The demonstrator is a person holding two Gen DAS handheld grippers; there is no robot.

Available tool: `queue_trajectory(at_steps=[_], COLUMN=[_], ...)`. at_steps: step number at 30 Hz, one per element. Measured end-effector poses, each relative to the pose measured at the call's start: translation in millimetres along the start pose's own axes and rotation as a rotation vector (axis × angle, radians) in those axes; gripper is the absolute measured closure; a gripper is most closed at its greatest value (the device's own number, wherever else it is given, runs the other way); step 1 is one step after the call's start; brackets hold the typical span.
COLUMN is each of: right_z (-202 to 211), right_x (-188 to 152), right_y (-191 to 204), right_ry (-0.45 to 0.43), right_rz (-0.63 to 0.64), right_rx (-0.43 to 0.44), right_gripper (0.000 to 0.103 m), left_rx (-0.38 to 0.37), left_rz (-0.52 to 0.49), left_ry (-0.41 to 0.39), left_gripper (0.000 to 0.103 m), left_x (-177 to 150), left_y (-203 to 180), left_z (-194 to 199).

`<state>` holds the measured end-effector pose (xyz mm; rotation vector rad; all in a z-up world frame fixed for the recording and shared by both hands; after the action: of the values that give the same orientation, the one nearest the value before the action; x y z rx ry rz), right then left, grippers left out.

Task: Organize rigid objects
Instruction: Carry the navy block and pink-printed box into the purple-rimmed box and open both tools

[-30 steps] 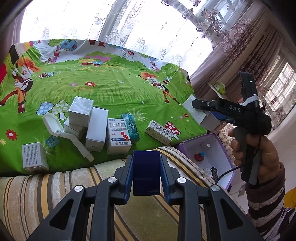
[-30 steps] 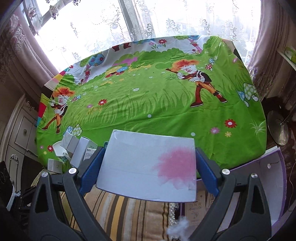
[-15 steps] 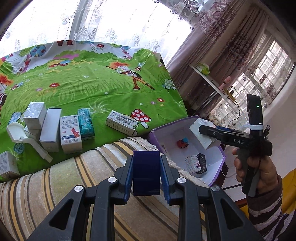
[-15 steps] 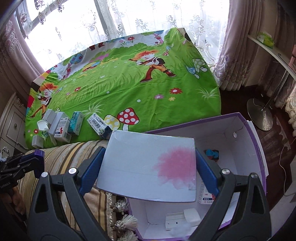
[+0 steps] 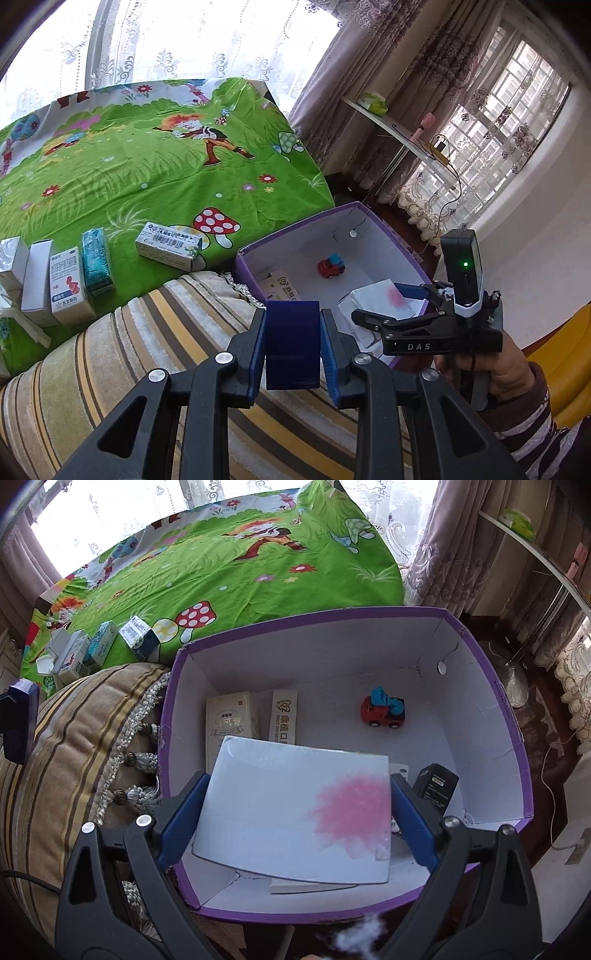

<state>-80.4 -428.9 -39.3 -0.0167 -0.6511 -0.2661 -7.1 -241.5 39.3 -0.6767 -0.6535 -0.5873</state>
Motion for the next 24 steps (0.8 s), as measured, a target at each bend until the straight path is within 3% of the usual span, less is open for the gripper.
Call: queue_trajectory(at_steps=[8, 19, 22, 24], right_z=[2, 36, 46, 49], right_x=[-6, 6, 10, 11], right_y=[-15, -54, -60, -60], right_ry=[-0.004, -0.114, -0.146, -0.158], right_rz=[-0.028, -0.118, -0.127, -0.130], right_rx=[-0.020, -0.065, -0.064, -0.058], right_gripper=[0.003, 0.003, 0.003, 0.003], left_rx=[-0.053, -0.131, -0.135, -0.137], left_rz=[-0.018, -0.017, -0.007, 0.009], left_ry=[0.050, 0.113, 0.121, 0.121], left_gripper=[0.075, 0.074, 0.071, 0.057], left_x=[-2, -5, -5, -4], left_y=[-27, -54, -56, -54], left_z=[-22, -49, -52, -53])
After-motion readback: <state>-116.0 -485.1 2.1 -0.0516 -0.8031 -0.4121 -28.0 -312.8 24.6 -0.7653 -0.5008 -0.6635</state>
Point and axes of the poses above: each gripper's, at about its wrist camera, not at the fingertips, and z roughly against the way its jaws point, y to its left, x to its top, the point moved 2 cm from there along -z, roughly the way its jaws point, and after that the axes turned 13 degrees about -y, right-handed, at the moved point
